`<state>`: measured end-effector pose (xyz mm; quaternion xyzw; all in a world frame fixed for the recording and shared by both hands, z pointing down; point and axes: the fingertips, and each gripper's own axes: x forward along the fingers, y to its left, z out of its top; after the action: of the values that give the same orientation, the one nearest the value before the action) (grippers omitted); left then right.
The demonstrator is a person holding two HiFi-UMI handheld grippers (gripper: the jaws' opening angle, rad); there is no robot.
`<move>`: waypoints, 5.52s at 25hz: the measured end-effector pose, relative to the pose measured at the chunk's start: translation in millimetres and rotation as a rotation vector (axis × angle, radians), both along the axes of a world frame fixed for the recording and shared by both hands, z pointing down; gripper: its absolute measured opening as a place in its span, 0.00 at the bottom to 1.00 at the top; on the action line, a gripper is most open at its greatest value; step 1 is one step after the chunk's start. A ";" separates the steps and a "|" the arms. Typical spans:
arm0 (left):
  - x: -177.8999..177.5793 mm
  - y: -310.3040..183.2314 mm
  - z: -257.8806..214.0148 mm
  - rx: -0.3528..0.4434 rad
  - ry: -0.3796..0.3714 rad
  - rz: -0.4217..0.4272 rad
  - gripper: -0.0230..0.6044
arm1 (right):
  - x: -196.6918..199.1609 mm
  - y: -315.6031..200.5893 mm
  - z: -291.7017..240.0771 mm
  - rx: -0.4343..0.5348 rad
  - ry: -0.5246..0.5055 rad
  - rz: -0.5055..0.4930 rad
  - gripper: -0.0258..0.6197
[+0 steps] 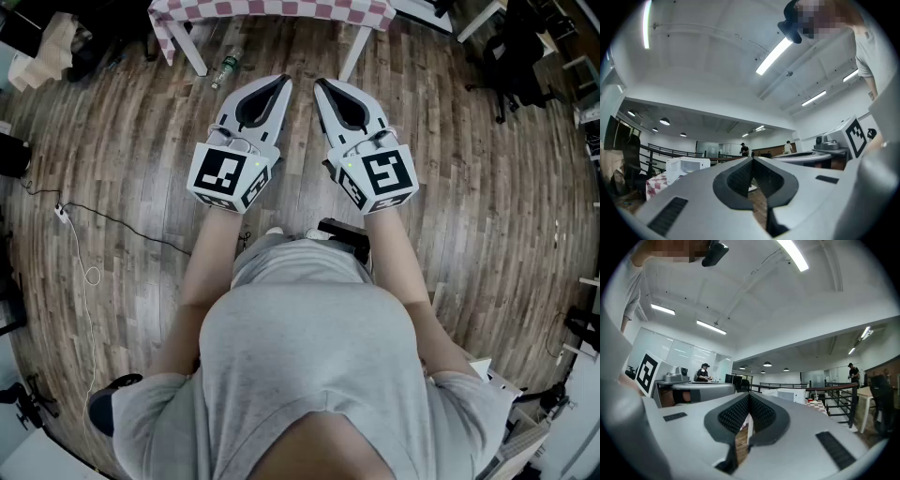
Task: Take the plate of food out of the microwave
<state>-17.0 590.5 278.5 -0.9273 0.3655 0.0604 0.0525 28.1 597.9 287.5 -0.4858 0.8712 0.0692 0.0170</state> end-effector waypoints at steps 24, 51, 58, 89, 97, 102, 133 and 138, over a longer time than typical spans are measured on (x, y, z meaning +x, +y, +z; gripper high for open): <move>-72.8 -35.4 13.4 -0.031 0.008 -0.002 0.04 | -68.4 -33.9 12.5 -0.022 -0.009 -0.019 0.08; -45.5 -279.4 12.3 -0.037 0.017 -0.083 0.04 | -43.7 -281.6 12.6 -0.040 -0.012 -0.119 0.08; -13.8 -364.2 15.6 -0.049 0.013 -0.116 0.04 | -13.8 -361.6 15.4 -0.049 -0.018 -0.147 0.08; -1.4 -648.6 22.3 -0.028 -0.022 -0.057 0.04 | -8.1 -642.6 26.1 -0.052 -0.072 -0.148 0.08; -11.7 -743.6 41.6 -0.109 -0.078 -0.029 0.04 | -20.9 -734.4 34.4 -0.067 -0.011 -0.088 0.08; -13.3 -779.4 53.3 -0.162 -0.089 0.011 0.04 | -29.1 -769.3 46.8 -0.115 0.026 -0.111 0.08; -8.8 -1001.2 156.8 -0.661 0.261 -0.243 0.46 | 2.1 -961.3 122.2 -0.281 -0.007 -0.144 0.08; -18.0 -1032.6 196.0 -0.805 0.371 -0.282 0.40 | 0.2 -979.5 139.8 -0.330 -0.019 -0.115 0.08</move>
<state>-34.9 -442.1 474.6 -0.7886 0.4856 0.0709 -0.3705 28.3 -381.6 427.2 -0.4318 0.8970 -0.0803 -0.0508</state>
